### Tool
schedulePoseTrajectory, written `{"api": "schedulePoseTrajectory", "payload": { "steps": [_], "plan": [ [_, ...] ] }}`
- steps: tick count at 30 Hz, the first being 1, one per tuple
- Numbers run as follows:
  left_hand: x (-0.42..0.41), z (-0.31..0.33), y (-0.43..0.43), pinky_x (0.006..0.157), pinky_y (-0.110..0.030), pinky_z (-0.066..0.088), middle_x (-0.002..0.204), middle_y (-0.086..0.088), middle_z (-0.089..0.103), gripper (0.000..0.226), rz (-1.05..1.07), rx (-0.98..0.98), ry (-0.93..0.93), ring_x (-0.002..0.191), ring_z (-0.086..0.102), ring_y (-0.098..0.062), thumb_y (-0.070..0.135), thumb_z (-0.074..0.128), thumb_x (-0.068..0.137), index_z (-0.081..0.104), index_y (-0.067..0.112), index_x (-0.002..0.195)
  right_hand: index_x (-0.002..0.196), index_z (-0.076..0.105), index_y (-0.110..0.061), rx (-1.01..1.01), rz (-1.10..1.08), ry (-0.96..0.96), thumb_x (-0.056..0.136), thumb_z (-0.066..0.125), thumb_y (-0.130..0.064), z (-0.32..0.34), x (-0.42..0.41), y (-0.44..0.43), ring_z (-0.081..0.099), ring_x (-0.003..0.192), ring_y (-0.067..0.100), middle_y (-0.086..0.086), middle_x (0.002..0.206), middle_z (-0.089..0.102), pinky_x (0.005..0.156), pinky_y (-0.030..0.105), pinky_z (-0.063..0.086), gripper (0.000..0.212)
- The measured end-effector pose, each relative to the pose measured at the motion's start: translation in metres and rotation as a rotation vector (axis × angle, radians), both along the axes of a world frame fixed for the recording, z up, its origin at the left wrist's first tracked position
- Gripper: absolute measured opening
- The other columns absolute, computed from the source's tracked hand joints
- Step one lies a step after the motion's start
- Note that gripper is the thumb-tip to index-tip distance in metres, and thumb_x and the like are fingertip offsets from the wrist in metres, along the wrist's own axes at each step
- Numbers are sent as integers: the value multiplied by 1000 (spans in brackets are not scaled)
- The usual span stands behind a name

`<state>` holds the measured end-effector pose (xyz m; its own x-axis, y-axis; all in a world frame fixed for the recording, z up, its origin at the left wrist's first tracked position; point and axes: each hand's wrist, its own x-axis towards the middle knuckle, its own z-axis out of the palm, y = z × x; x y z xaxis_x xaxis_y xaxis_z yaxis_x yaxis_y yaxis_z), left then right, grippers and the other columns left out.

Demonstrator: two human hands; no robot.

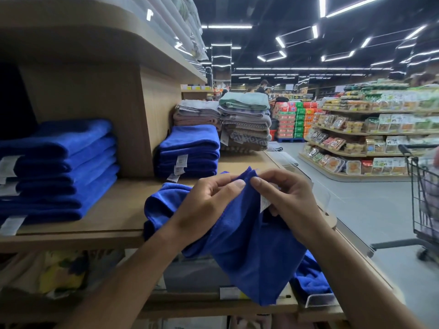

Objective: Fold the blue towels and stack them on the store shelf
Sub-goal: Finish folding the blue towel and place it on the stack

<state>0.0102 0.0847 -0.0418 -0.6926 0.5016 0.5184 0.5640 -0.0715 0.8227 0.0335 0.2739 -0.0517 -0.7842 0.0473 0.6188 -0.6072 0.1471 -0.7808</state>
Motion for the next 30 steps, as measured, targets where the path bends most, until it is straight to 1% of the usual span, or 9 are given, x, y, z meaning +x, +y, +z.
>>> {"api": "schedulePoseTrajectory", "payload": {
  "steps": [4, 8, 11, 13, 18, 22, 23, 26, 30],
  "plan": [
    [-1, -2, 1, 92, -33, 55, 106, 4, 75, 24, 106, -61, 92, 105, 70, -12, 37, 69, 93, 73, 29, 115, 85, 76, -23, 29, -19, 19, 93, 72, -28, -1, -2, -1, 52, 54, 8, 6, 70, 66, 43, 22, 42, 10],
    [-2, -6, 2, 89, -44, 56, 98, -6, 77, 15, 171, -31, 22, 93, 71, -12, 35, 70, 91, 77, 28, 104, 82, 74, -23, 79, -16, 5, 94, 72, -26, 1, 2, -3, 56, 56, 6, 2, 69, 67, 44, 22, 45, 12],
    [-1, -4, -4, 84, -36, 58, 96, -7, 78, 13, 208, 44, -39, 92, 73, -16, 26, 67, 96, 78, 24, 101, 79, 72, -18, 108, 3, -7, 92, 74, -20, 2, 7, -3, 58, 59, 8, 8, 75, 66, 47, 22, 47, 14],
    [1, 1, -14, 82, -34, 58, 99, -10, 78, 14, 217, 126, -115, 93, 72, -18, 22, 66, 97, 78, 17, 101, 78, 71, -12, 102, 81, -2, 91, 75, -14, 4, 13, -3, 61, 63, 12, 10, 91, 68, 54, 24, 49, 13],
    [2, 14, -59, 71, -31, 56, 96, -13, 75, 12, 170, 253, -281, 82, 70, -21, 25, 71, 88, 78, 16, 94, 79, 78, -15, 361, 159, -53, 93, 66, -29, 10, 26, 8, 56, 52, 7, -10, 110, 66, 59, 20, 48, 23],
    [5, 8, -77, 60, -26, 54, 87, -11, 71, 14, 194, 306, -345, 72, 66, -18, 24, 62, 87, 75, 18, 89, 93, 78, -29, 624, -19, -1, 93, 72, -24, 7, 28, 22, 67, 86, 8, -15, 113, 59, 74, 21, 53, 7],
    [5, 6, -78, 59, -25, 54, 84, -10, 71, 16, 221, 332, -342, 70, 65, -17, 22, 60, 91, 75, 18, 86, 98, 74, -32, 706, -72, 32, 91, 74, -23, 4, 28, 24, 68, 91, 9, -16, 118, 54, 77, 20, 53, 11],
    [5, 6, -78, 59, -21, 54, 77, -6, 71, 29, 270, 431, -342, 67, 66, -13, 12, 49, 101, 72, 17, 84, 105, 61, -39, 773, -167, 90, 85, 76, -27, -2, 30, 31, 68, 95, 5, -18, 124, 41, 71, 21, 54, 27],
    [-4, 13, -81, 54, -13, 50, 63, 4, 70, 25, 429, 505, -400, 57, 66, -2, 8, 48, 102, 62, 11, 82, 106, 61, -35, 808, -291, 101, 87, 77, -28, 1, 40, 36, 64, 101, 1, -12, 124, 38, 73, 24, 59, 26]
  ]
}}
